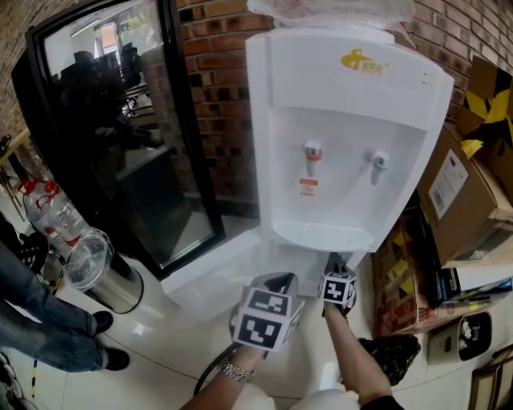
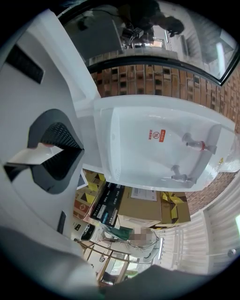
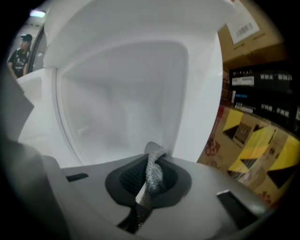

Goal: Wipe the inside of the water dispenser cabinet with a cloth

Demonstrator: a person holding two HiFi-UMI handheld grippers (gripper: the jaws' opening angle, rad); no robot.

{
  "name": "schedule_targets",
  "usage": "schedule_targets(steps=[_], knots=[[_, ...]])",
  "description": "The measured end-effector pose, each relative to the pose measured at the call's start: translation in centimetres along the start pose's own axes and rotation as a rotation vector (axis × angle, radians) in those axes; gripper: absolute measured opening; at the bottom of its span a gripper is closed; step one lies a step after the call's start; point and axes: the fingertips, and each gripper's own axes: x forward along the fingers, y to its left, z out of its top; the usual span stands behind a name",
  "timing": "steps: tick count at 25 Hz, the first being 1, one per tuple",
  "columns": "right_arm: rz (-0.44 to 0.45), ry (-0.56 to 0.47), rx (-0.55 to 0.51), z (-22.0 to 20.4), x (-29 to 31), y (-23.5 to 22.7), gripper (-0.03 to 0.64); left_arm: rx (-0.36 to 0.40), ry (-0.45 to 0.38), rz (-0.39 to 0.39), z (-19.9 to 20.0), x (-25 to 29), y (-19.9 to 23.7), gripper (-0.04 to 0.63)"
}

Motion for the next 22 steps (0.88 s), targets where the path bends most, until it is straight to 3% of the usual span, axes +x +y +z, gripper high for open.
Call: schedule_targets(steps=[5, 9, 16, 22], knots=[[0.038, 0.063, -0.004, -2.6, 0.7, 0.9, 0.009, -0.002, 0.000, -0.002, 0.0, 0.0, 0.0, 0.002], [0.074, -0.032, 0.012, 1.3, -0.8, 2.0, 0.009, 0.000, 0.003, -0.005, 0.0, 0.1, -0.1, 0.002], [-0.006, -0.196, -0.012, 6.0, -3.6, 1.4, 0.009, -0.002, 0.001, -0.007, 0.1, 0.0, -0.2, 0.002], [-0.031, -0.100, -0.001, 2.9, -1.8, 0.2, 0.008, -0.002, 0.001, -0.009, 0.1, 0.0, -0.1, 0.002]])
